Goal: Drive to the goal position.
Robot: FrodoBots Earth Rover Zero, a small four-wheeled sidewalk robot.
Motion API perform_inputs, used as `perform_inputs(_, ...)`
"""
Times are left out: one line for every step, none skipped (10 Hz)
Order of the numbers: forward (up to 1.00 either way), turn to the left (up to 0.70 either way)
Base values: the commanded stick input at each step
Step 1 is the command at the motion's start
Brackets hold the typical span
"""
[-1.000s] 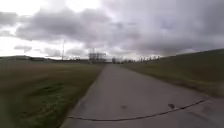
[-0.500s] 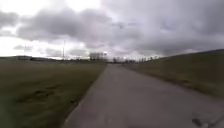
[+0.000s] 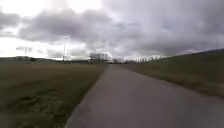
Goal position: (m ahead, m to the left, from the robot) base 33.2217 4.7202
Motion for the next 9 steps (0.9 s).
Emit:
perform_inputs(1.00,0.01)
perform_inputs(1.00,0.01)
perform_inputs(1.00,0.01)
perform_inputs(1.00,0.01)
perform_inputs(1.00,0.01)
perform_inputs(1.00,0.01)
perform_inputs(1.00,0.01)
perform_inputs(1.00,0.01)
perform_inputs(1.00,0.01)
